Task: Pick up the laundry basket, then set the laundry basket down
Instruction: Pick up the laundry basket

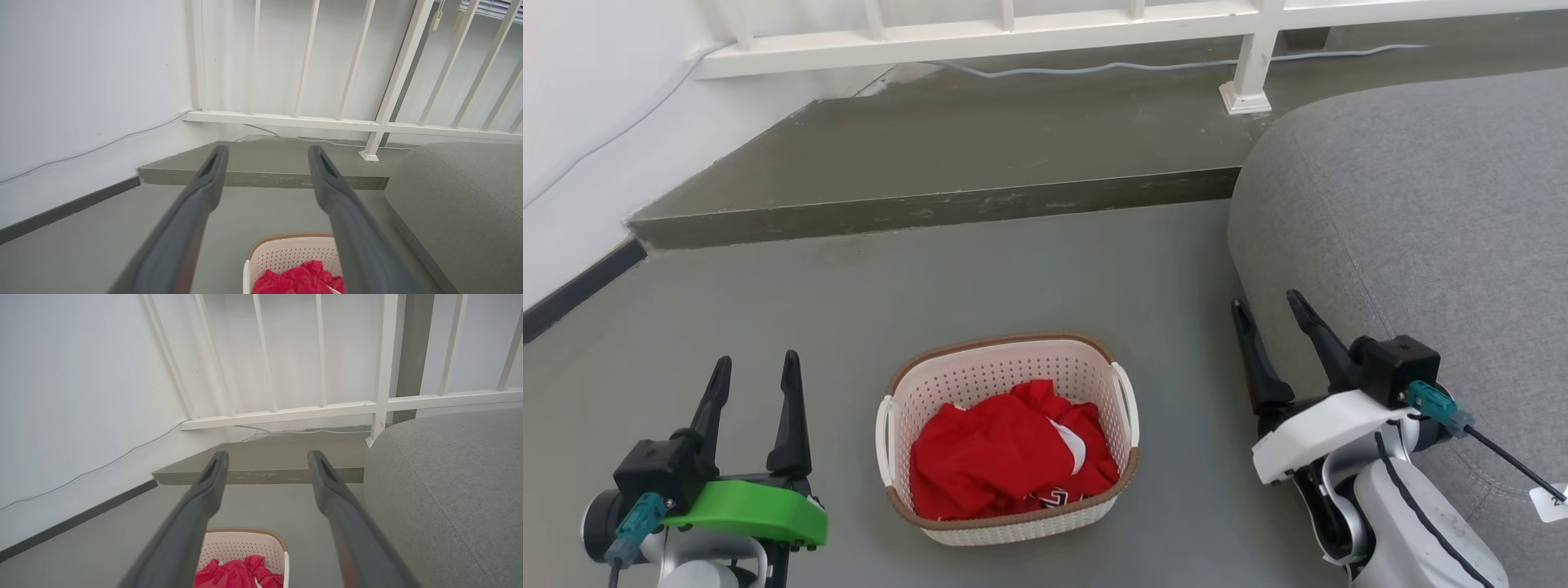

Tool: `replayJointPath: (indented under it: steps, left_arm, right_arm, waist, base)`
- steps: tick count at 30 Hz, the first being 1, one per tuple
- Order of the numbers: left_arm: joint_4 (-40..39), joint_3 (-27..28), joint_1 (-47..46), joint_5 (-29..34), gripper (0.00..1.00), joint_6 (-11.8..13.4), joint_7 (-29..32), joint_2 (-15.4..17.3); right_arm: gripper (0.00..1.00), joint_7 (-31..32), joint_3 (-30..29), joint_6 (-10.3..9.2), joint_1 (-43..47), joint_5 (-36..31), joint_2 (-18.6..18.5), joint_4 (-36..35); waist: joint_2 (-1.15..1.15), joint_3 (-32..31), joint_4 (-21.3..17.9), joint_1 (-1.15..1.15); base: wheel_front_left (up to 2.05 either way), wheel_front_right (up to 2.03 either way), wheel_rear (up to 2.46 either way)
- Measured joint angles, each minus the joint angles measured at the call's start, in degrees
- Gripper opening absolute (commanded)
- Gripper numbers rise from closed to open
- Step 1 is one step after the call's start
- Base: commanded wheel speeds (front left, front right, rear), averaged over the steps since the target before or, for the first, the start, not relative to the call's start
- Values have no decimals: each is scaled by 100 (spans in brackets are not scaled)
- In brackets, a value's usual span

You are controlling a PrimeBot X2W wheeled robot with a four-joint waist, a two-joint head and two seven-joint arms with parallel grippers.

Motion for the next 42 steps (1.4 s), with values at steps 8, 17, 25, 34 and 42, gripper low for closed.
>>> replayJointPath:
  steps: [8, 17, 25, 34, 42]
  left_arm:
    - [-7, 38, -7, 0, 100, -9, 0, -51]
    - [-60, 113, -34, -1, 100, -52, 0, -68]
    - [-83, 174, -158, -2, 100, -101, 0, -75]
    - [-154, 183, -367, -2, 100, -159, 0, -86]
    - [-162, 210, -603, -4, 100, -183, 0, -80]
  right_arm:
    - [100, 0, -16, 67, 0, -21, 56, 7]
    - [100, 0, -92, 99, -57, -100, 104, 10]
    - [100, 0, -121, 99, -132, -176, 123, 5]
    - [100, 0, -90, 115, -340, -268, 164, -5]
    - [100, 0, -79, 115, -570, -311, 213, -21]
  waist:
    - [0, 85, 1, 0]
    - [0, 309, -35, 0]
    - [0, 605, -70, 0]
    - [0, 1027, -121, 0]
    - [0, 1476, -183, 0]
  base:
    - [0, 0, 0]
    - [0, 0, 0]
    - [0, 0, 0]
    - [0, 0, 0]
    - [0, 0, 0]
